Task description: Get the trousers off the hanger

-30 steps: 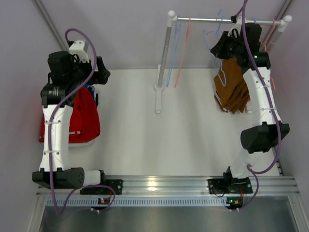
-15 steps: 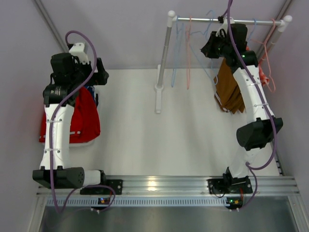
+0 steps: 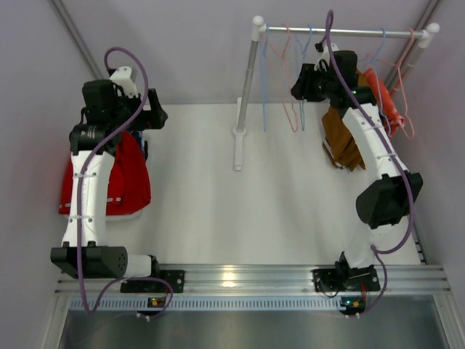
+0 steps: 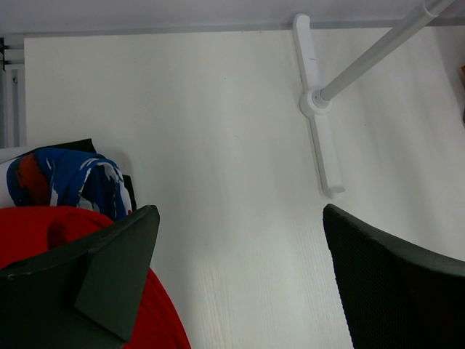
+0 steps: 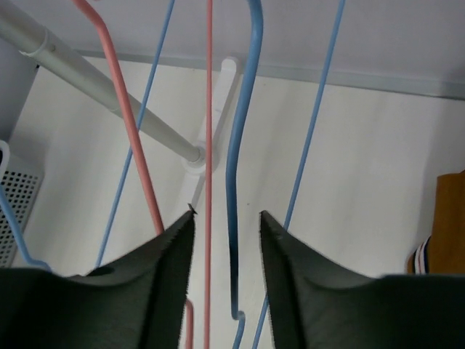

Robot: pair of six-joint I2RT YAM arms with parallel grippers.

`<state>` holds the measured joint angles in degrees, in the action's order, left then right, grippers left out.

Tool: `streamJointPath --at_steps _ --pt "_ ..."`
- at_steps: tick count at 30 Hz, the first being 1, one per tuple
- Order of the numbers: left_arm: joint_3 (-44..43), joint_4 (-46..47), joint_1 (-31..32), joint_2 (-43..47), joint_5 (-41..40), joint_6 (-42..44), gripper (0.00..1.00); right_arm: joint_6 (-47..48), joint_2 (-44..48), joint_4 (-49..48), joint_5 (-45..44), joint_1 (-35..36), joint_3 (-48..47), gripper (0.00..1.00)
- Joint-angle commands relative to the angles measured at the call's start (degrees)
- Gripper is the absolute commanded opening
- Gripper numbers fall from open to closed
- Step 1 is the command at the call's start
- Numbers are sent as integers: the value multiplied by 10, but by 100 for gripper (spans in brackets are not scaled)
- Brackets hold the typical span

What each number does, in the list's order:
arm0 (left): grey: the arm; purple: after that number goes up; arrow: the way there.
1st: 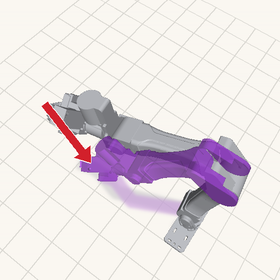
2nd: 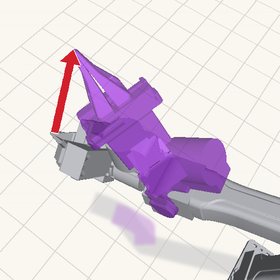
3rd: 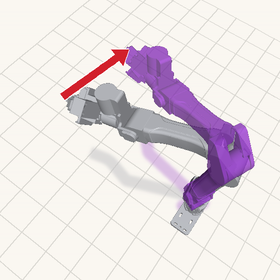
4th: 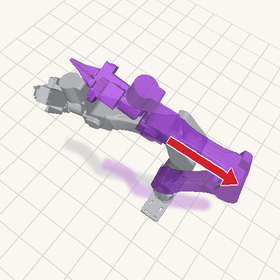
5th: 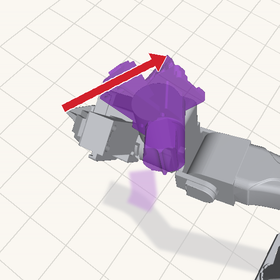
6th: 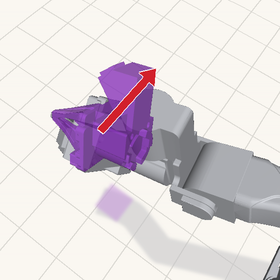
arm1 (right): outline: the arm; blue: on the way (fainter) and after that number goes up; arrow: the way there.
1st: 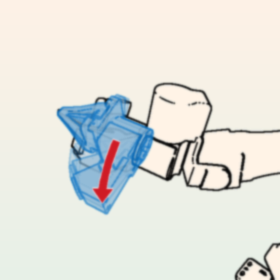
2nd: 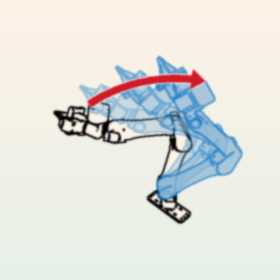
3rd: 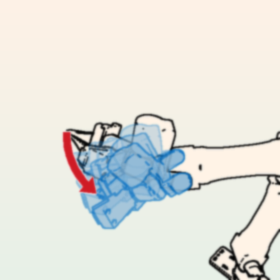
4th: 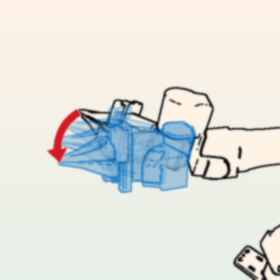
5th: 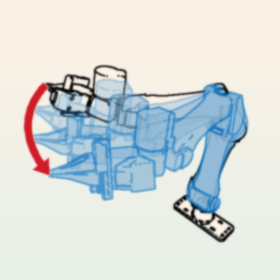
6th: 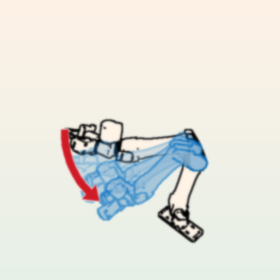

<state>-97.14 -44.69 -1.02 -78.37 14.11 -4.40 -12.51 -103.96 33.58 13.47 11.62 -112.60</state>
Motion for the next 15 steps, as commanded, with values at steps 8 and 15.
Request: streamJointPath --at_steps 8,15 --pt "-8 -40 7 -39 46 32 99 12 146 -76 26 1 97 72" --pt "-13 -48 131 -87 -39 52 99 35 305 -99 17 -14 250 99"
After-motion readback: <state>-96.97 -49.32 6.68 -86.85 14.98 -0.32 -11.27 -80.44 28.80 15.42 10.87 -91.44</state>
